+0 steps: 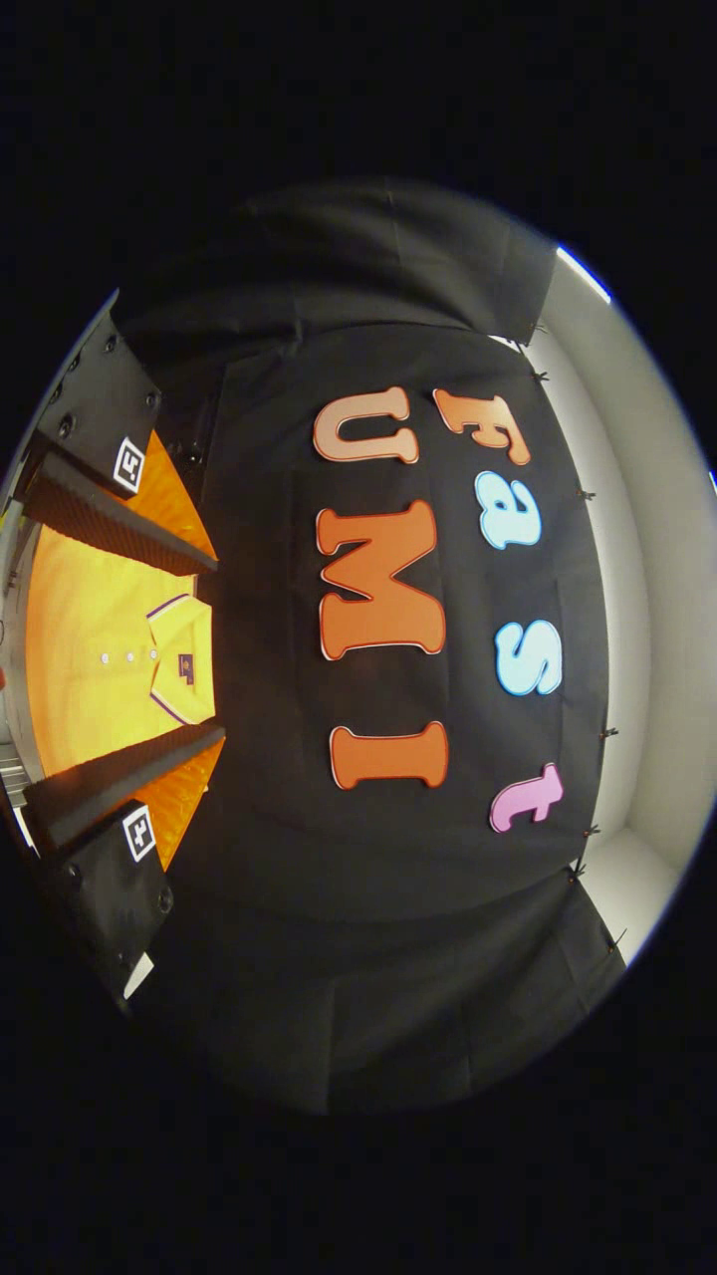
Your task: Put the clothes into the washing machine and then close the washing machine lid.
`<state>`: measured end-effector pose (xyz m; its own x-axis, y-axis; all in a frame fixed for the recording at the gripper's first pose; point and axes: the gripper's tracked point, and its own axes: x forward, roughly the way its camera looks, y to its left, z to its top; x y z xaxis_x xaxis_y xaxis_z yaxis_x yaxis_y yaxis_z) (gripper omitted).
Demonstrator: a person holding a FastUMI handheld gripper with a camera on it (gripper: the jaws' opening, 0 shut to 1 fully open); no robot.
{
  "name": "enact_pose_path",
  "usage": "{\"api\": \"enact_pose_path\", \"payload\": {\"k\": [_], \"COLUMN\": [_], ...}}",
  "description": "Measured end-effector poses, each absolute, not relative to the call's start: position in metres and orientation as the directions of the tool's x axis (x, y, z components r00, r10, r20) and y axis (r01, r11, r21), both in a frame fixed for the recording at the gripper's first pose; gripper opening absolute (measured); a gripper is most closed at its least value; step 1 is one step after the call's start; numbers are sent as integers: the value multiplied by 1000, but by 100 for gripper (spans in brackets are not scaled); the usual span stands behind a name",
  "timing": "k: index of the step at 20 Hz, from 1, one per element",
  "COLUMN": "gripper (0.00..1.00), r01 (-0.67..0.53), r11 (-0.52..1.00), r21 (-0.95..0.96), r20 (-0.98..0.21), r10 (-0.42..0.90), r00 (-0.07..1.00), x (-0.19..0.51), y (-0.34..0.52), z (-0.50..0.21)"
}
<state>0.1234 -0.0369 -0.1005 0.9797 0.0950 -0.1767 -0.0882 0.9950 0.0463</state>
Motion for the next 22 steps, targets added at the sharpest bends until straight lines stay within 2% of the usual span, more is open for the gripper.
{"api": "enact_pose_path", "payload": {"k": [10, 18, 22], "gripper": [98, 97, 97], "r01": [-16, 72, 71], "r11": [999, 995, 997], "r21": [41, 63, 19], "r20": [-463, -633, -655], "r10": [34, -16, -41], "r00": [886, 774, 755], "x": [208, 213, 216], "y": [-28, -34, -37], "z": [-227, -286, -287]}}
